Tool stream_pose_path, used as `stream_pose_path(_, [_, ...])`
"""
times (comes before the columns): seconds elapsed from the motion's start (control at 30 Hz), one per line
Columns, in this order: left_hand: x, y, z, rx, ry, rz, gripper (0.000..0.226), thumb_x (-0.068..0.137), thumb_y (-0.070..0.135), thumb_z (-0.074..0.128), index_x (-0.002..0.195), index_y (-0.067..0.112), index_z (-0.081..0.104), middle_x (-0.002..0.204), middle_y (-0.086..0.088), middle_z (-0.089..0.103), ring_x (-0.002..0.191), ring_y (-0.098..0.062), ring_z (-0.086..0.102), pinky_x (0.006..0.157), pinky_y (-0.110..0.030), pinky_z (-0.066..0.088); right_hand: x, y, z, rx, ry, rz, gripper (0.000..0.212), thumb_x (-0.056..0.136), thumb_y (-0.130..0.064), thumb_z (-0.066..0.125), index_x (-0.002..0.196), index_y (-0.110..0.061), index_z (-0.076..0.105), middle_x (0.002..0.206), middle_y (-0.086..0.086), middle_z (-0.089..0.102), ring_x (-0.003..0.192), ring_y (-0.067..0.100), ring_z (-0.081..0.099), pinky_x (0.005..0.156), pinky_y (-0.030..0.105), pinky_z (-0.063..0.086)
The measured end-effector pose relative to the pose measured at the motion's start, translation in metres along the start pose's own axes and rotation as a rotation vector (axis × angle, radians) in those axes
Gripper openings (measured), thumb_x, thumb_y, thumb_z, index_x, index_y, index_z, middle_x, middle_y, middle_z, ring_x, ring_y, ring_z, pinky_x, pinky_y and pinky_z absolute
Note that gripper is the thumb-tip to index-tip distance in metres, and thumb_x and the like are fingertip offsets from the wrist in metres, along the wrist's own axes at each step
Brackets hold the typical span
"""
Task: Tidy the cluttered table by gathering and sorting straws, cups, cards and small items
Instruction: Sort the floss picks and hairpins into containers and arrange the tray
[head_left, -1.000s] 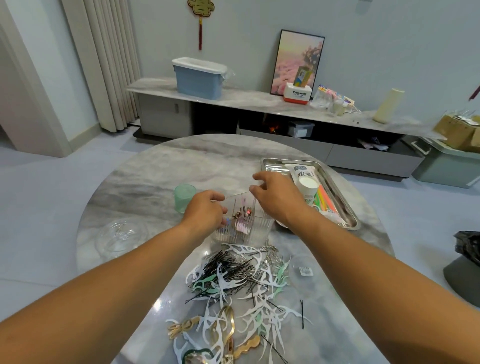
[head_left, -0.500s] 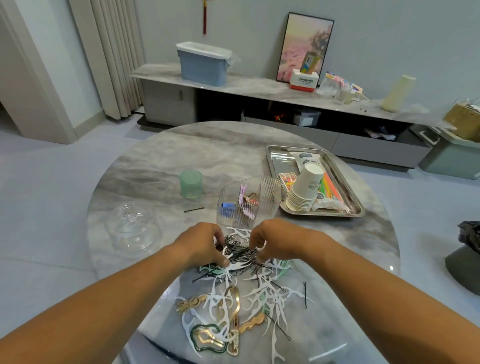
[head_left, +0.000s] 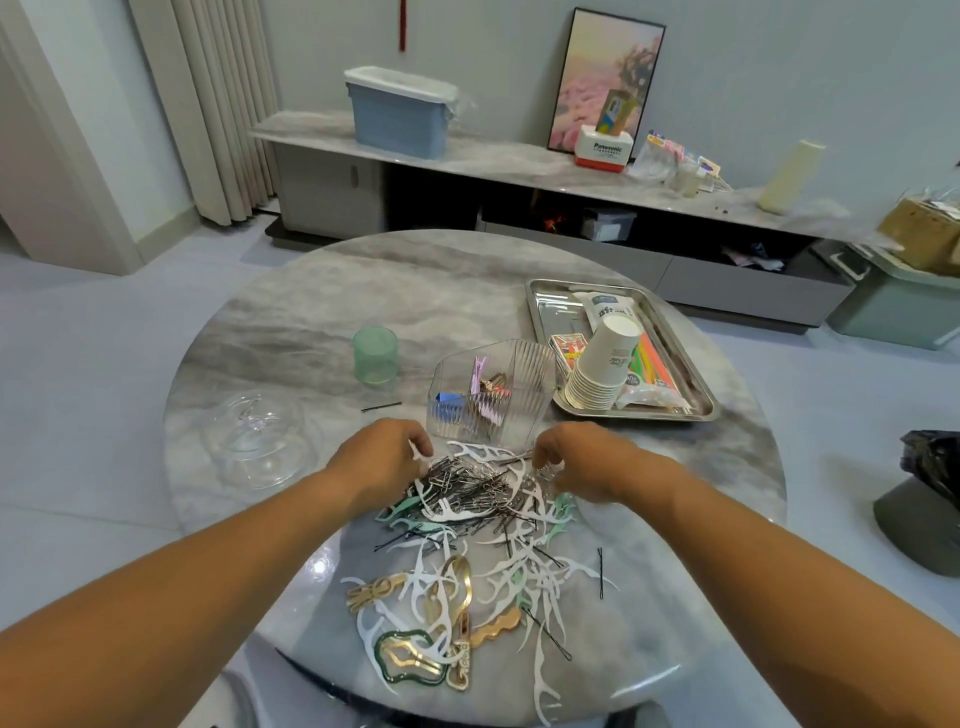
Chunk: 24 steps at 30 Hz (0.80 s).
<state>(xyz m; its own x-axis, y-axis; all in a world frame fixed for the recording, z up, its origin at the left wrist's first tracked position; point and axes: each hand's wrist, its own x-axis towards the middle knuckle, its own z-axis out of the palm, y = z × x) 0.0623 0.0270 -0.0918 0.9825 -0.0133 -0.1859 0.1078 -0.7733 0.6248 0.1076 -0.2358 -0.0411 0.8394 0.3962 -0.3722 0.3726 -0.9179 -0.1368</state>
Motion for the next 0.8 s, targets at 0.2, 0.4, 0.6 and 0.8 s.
stream_pose_path(0.2, [-0.032,0.013,0.012,0.293,-0.069,0.603,0.059,0.077,0.091,0.048,0.116,0.047,0.050,0.122,0.024,0.044,0.117,0.000,0.040,0.101,-0.024,0.037,-0.010,0.012,-0.002,0.033,-0.102,0.010,0.030,0.073,-0.023,0.089,0.079,-0.030,0.060,0.087,-0.010,0.062,0.078,0.012,0.058,0.063,0.026,0.045])
stream_pose_path(0.4, [-0.053,0.011,0.037,0.469,-0.263,0.851,0.084,0.087,0.086,0.038,0.157,0.047,0.014,0.169,0.009,0.004,0.154,-0.007,-0.010,0.124,-0.037,-0.008,-0.015,0.009,0.001,0.040,-0.089,-0.019,0.025,0.077,-0.019,0.086,0.076,-0.024,0.061,0.077,-0.010,0.063,0.070,0.008,0.054,0.061,0.025,0.044])
stream_pose_path(0.6, [-0.054,-0.002,0.049,0.614,-0.213,0.821,0.088,0.087,0.089,0.030,0.159,0.046,0.004,0.170,0.004,-0.005,0.153,-0.010,-0.022,0.123,-0.044,-0.017,-0.028,-0.002,-0.002,0.197,-0.165,-0.088,0.028,0.075,-0.031,0.089,0.074,-0.024,0.062,0.069,-0.011,0.062,0.063,0.008,0.051,0.060,0.025,0.043])
stream_pose_path(0.8, [-0.036,-0.007,0.046,0.670,-0.057,0.627,0.085,0.090,0.088,0.016,0.160,0.044,-0.003,0.170,0.000,-0.008,0.152,-0.012,-0.024,0.122,-0.041,-0.019,-0.042,-0.029,0.012,0.205,-0.368,-0.181,0.036,0.067,-0.040,0.093,0.082,-0.020,0.066,0.073,-0.011,0.068,0.064,0.004,0.057,0.064,0.025,0.047])
